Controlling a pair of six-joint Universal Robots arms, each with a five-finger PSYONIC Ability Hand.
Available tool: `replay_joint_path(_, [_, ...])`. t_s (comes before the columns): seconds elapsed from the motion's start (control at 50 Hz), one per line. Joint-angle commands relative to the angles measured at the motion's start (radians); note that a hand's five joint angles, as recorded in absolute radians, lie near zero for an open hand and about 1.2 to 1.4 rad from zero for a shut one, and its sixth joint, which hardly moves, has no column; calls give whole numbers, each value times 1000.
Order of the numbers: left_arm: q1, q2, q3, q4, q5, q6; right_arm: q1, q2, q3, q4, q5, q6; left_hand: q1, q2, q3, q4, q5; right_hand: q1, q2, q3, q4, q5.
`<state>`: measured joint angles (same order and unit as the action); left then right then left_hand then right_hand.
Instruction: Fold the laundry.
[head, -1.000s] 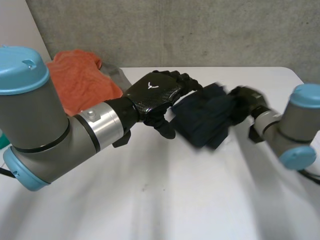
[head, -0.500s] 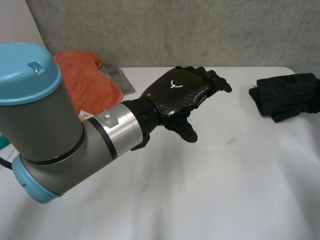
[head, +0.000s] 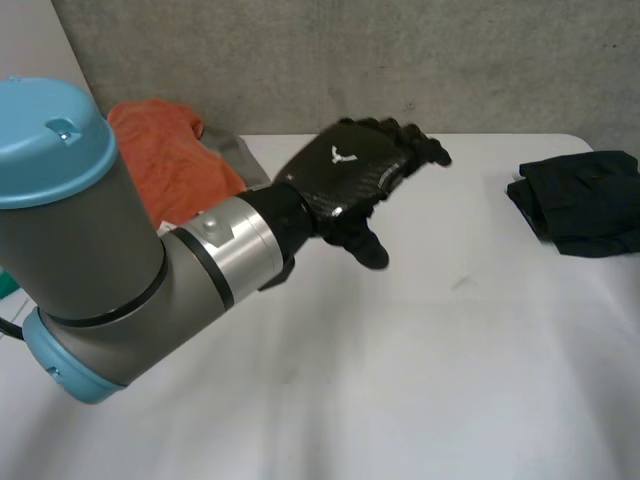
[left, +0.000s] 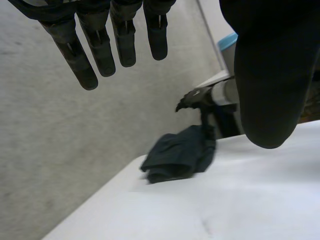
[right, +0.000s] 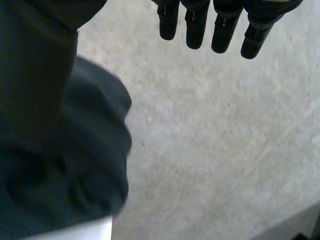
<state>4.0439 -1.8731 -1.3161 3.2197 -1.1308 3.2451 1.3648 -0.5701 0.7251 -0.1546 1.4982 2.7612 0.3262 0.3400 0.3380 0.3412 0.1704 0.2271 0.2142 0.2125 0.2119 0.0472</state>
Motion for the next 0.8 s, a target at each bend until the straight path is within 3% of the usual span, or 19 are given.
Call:
replay_joint_path(0.02, [114,11,8,164,-167,11,75,-319,521,-306,-96,-109,69,55,57,54,51,-53,-40,-38,-37,-47])
replay_joint_path(0.08, [205,-4,14,204,-207,36,138,-425,714,-397,-175,-207,69,55,57,54,51,-53,-40,-38,-37,-47])
replay_joint_path(0.16, [315,-110,60,218,-230,160,172,-513,902,-428,-297,-338,69,55,57,54,51,-53,-40,-38,-37,-47])
replay_joint_path(0.26, [470,-329,181,224,-231,427,209,-608,1063,-393,-426,-511,66,53,55,51,48,-53,-40,-38,-37,-47])
replay_joint_path(0.36, [541,-520,311,219,-205,548,250,-660,1125,-269,-429,-577,93,79,81,78,74,-53,-40,-38,-37,-47])
replay_joint_path(0.46, [575,-650,393,239,-104,539,266,-672,1146,-168,-431,-571,160,146,148,145,141,-53,-40,-38,-37,-47])
replay_joint_path(0.56, [592,-771,503,247,-70,538,272,-672,1163,-146,-426,-565,289,275,277,274,270,-53,-40,-38,-37,-47])
replay_joint_path(0.6, [593,-808,543,247,-69,538,270,-671,1171,-146,-414,-551,494,480,482,479,475,-53,-40,-38,-37,-47])
replay_joint_path(0.72, [601,-848,583,249,-67,538,269,-674,1183,-141,-401,-486,803,789,791,788,784,-53,-40,-38,-37,-47])
replay_joint_path(0.76, [607,-851,586,249,-67,538,269,-682,1185,-140,-400,-466,1017,1003,1005,1002,998,-53,-40,-38,-37,-47])
replay_joint_path(0.8, [609,-851,583,247,-70,538,267,-691,1185,-140,-400,-454,1070,1056,1058,1055,1051,-53,-40,-38,-37,-47])
